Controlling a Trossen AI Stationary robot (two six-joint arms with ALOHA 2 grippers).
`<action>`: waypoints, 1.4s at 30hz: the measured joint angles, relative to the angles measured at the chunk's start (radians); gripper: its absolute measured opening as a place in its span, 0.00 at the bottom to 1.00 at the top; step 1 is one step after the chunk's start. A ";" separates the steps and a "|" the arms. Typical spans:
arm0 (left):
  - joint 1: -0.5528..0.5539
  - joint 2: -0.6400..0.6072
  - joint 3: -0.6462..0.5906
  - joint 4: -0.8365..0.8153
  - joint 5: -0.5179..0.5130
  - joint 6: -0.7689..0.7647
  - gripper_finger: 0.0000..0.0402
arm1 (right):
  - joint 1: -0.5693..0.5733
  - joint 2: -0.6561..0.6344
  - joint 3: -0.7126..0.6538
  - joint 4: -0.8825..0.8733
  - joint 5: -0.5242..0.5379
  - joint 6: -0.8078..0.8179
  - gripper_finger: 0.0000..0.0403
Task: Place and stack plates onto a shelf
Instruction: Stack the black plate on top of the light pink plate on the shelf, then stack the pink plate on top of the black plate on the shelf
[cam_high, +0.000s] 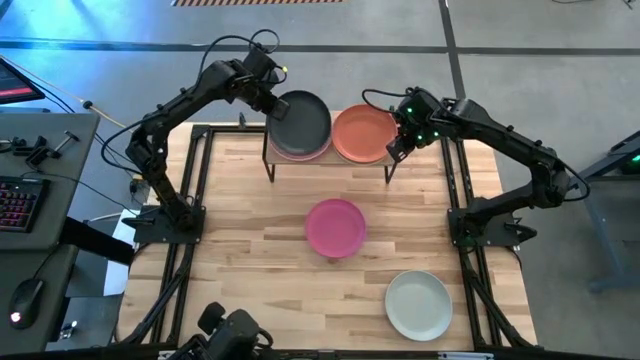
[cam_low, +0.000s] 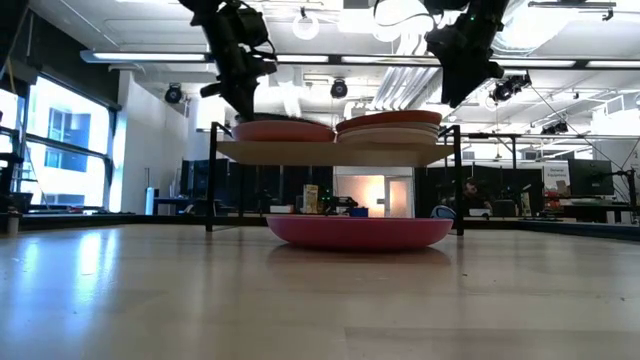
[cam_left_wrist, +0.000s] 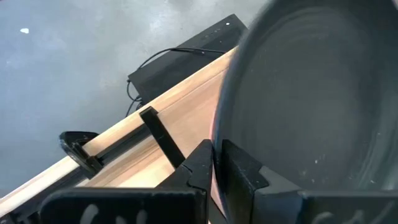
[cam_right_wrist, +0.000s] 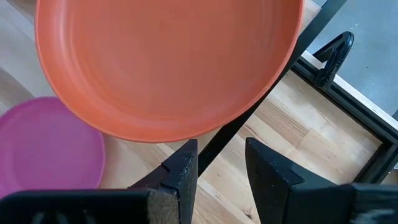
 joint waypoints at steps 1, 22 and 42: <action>0.000 0.000 0.000 -0.001 -0.006 0.001 0.06 | 0.000 0.000 0.000 0.000 0.000 0.000 0.28; 0.000 -0.056 0.000 -0.037 0.003 0.018 0.22 | 0.001 0.000 0.000 0.000 -0.004 0.019 0.28; -0.310 -0.190 0.000 -0.287 0.086 0.017 0.22 | 0.235 0.000 0.000 -0.100 -0.077 0.371 0.28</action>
